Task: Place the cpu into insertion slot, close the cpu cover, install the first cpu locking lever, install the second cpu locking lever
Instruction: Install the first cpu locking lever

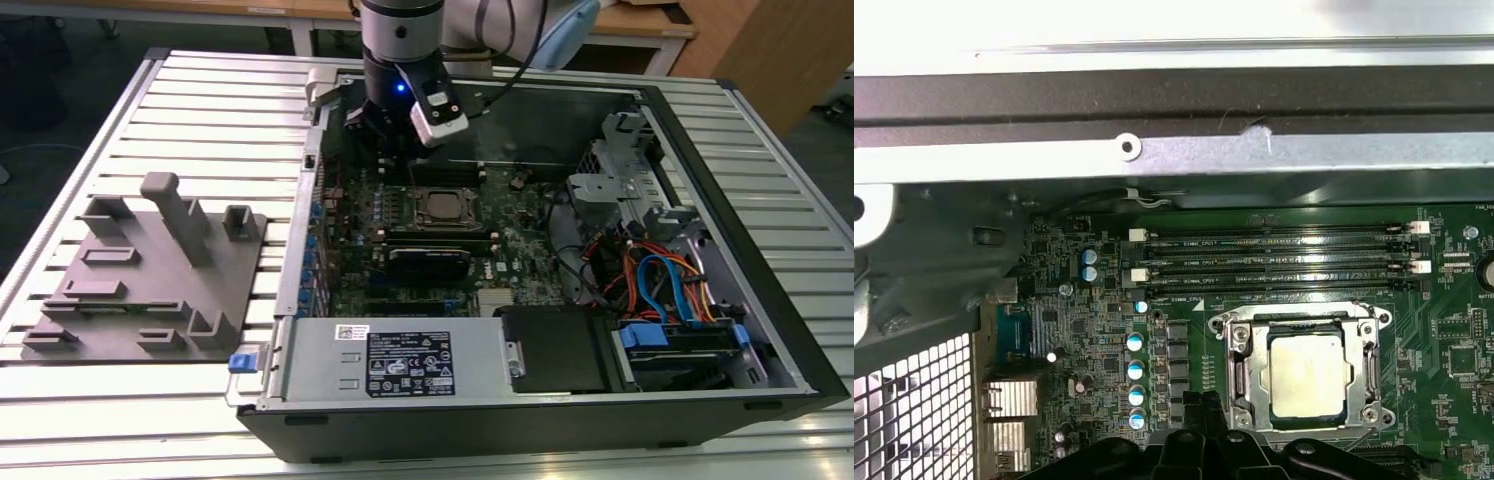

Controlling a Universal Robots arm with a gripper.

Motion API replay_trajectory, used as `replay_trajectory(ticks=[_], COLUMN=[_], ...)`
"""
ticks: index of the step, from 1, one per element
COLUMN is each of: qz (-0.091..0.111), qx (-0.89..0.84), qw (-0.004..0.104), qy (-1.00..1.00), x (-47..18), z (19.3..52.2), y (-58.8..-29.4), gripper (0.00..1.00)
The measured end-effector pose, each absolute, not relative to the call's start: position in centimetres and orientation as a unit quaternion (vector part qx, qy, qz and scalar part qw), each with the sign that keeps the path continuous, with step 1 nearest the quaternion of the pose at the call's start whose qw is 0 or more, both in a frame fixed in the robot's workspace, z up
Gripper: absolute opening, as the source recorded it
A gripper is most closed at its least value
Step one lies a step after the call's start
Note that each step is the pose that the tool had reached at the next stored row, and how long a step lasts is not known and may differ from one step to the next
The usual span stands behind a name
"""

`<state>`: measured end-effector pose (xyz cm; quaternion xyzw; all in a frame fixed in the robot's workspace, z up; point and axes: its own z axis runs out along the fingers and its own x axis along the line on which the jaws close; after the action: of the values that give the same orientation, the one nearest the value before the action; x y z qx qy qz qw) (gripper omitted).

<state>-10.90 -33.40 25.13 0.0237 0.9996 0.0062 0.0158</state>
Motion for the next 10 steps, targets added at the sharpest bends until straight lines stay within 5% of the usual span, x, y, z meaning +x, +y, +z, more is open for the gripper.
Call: replay_trajectory(ticks=[10], qz=[0.007], qx=[0.024], qw=[0.016], qy=[1.0], x=[-10.91], z=[25.13], y=[-32.68], gripper=[0.1])
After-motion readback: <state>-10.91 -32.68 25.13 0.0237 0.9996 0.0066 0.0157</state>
